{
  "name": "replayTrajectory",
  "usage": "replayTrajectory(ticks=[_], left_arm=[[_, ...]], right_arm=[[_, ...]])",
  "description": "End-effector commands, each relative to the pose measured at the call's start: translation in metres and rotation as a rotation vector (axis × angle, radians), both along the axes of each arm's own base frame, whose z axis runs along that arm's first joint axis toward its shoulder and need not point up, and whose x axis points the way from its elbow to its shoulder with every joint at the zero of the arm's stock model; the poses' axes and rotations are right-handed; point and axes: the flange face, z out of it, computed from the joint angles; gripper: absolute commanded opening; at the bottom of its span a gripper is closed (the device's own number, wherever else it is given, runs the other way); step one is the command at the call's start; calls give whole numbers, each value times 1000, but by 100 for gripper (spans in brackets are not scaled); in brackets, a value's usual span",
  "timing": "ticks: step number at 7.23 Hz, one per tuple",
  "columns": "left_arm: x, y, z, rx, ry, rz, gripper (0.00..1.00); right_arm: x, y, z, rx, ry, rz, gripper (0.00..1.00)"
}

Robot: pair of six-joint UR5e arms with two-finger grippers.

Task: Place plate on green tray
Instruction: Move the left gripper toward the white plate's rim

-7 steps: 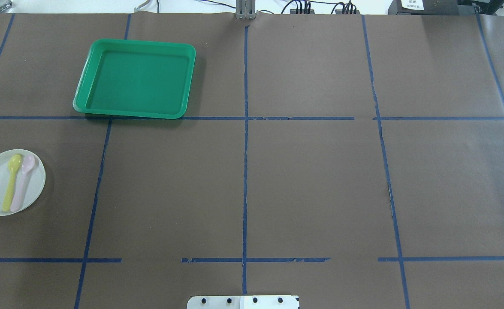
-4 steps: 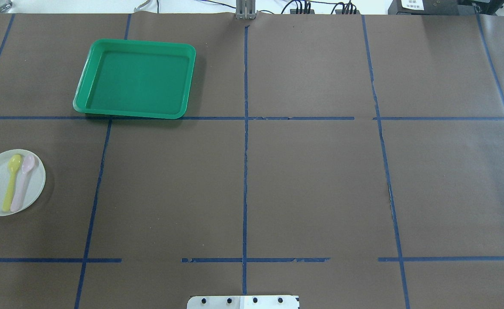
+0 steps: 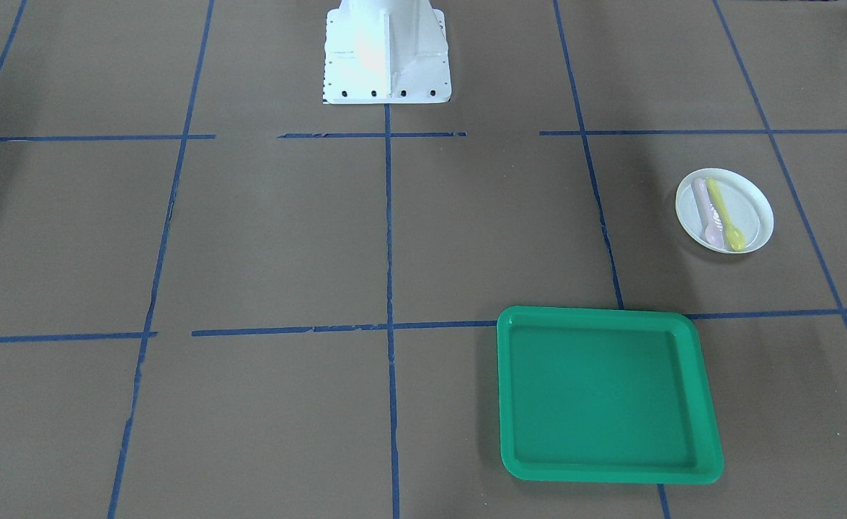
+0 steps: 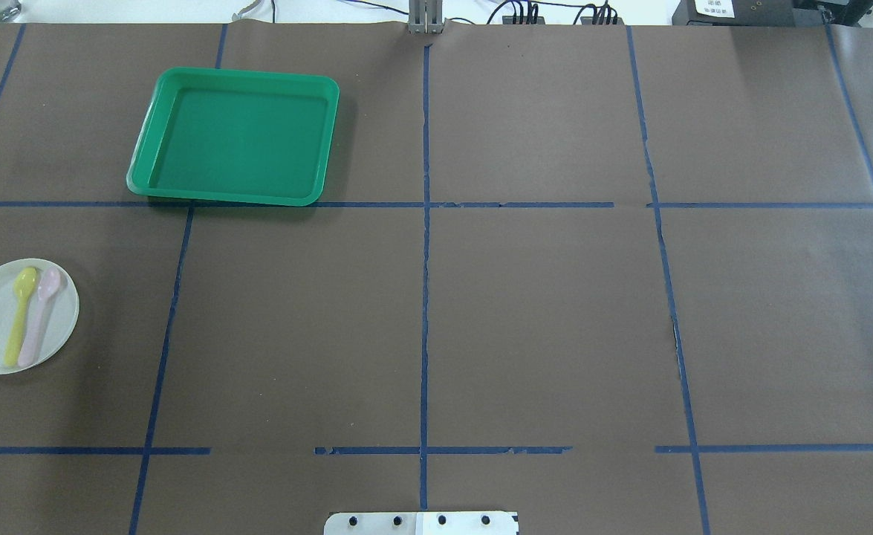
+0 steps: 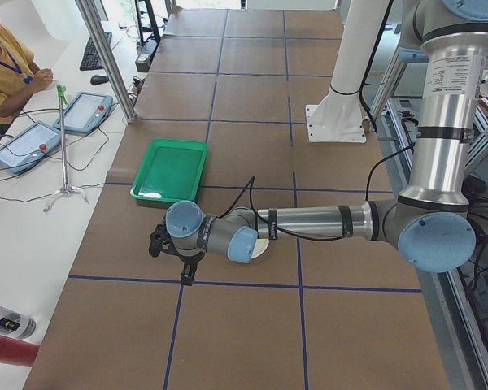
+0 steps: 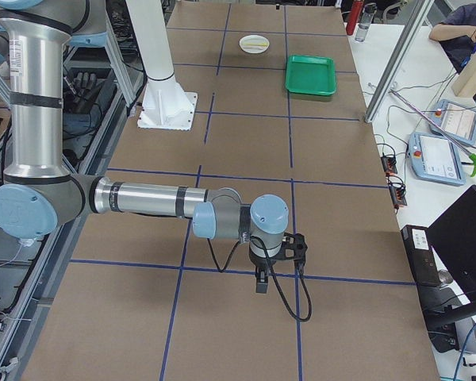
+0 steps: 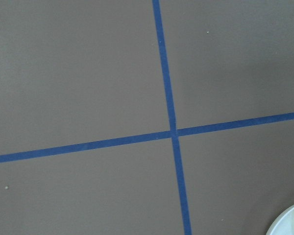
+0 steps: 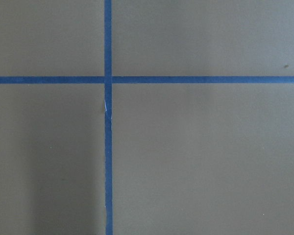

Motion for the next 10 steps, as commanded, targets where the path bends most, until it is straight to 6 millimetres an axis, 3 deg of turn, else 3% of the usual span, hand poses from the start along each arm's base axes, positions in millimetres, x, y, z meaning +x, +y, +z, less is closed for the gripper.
replayTrajectory(ticks=[1,2,3,5,6,8,10], left_arm=[[61,5,-6,-58,9,53,100],[86,11,-2,-71,5,96,100],[113,15,15,-90,-2,146,100],[139,24,30,-94,-8,201,100],[152,28,28,-89,-7,226,100],[150,34,30,-82,-7,233,97],[147,34,29,-53,-4,248,78]], right_arm=[[0,-1,-1,2,0,0,100],[0,0,0,0,0,0,100],[0,0,0,0,0,0,100],[0,0,0,0,0,0,100],[0,-1,-1,2,0,0,100],[0,0,0,0,0,0,100],[0,0,0,0,0,0,100]])
